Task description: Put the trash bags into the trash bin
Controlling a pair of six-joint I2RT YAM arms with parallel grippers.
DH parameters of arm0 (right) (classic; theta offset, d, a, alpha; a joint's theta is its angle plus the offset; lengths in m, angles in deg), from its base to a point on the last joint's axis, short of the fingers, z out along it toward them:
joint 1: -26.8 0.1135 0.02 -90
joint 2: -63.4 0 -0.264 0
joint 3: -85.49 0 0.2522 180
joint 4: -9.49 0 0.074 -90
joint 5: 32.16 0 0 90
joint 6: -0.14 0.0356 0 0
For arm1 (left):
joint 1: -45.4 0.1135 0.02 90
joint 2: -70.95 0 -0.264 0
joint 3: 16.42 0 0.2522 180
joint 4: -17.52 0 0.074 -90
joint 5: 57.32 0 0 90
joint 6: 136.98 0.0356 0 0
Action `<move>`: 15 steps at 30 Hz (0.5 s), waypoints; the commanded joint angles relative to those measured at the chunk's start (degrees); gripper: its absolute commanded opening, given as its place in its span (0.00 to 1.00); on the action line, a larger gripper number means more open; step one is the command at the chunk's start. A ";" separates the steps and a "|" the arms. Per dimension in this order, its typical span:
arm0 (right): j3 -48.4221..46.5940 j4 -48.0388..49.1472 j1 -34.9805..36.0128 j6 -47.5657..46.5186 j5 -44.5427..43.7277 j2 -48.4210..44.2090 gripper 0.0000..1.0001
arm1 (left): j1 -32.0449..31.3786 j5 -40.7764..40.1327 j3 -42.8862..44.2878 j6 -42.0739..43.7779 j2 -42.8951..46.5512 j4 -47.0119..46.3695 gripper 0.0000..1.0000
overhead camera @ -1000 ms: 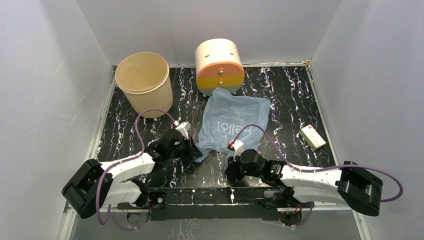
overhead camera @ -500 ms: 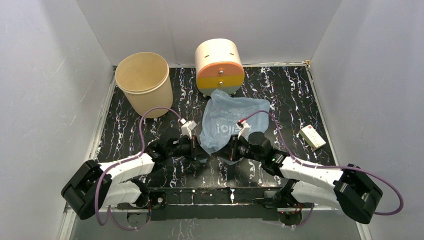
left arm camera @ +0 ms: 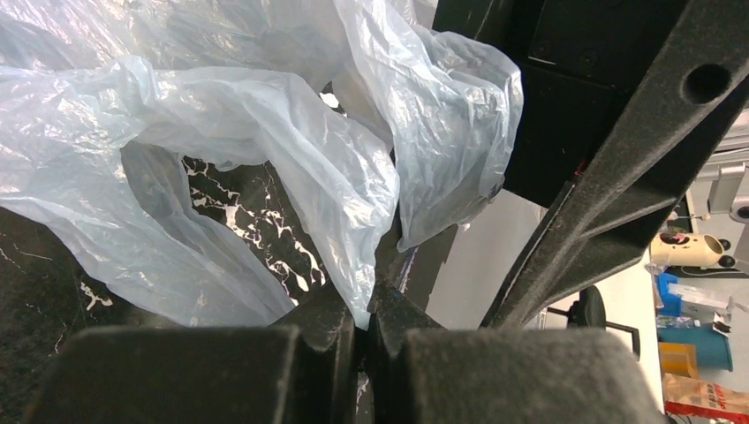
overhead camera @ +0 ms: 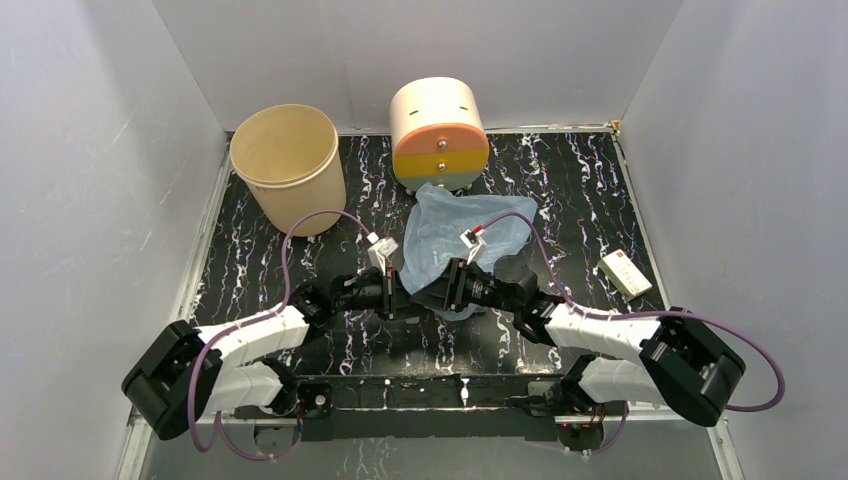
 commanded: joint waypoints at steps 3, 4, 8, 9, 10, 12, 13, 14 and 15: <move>-2.46 -6.16 0.04 -1.91 -6.33 -4.71 0.54 | -0.35 1.75 0.13 -1.00 2.87 -4.26 0.01; -2.74 -7.60 0.02 -2.31 -6.82 -5.33 0.54 | -0.34 1.46 -0.16 -0.91 3.27 -4.25 0.01; -3.27 -12.36 0.03 -2.35 -8.45 -7.79 0.57 | -0.36 -0.35 -0.49 -1.06 4.22 -4.51 0.01; -3.07 -12.37 0.04 -1.87 -8.66 -8.01 0.61 | -0.39 -0.39 -0.53 -1.20 4.16 -4.81 0.01; -3.00 -12.16 0.04 -1.44 -8.71 -7.99 0.62 | -0.38 -0.11 -0.45 -1.20 3.95 -5.11 0.02; -3.10 -10.76 0.04 -0.96 -7.75 -7.43 0.62 | -0.34 0.86 -0.19 -1.18 3.22 -5.58 0.02; -3.23 -9.17 0.04 -0.59 -6.69 -6.60 0.62 | -0.38 1.59 0.06 -1.17 2.60 -5.84 0.02; -3.56 -7.77 -0.03 -0.13 -5.56 -5.78 0.62 | -0.40 2.15 0.24 -1.12 2.19 -5.94 0.02; -3.90 -6.29 0.03 0.44 -4.53 -4.82 0.62 | -0.37 2.66 0.42 -1.09 1.79 -6.05 0.02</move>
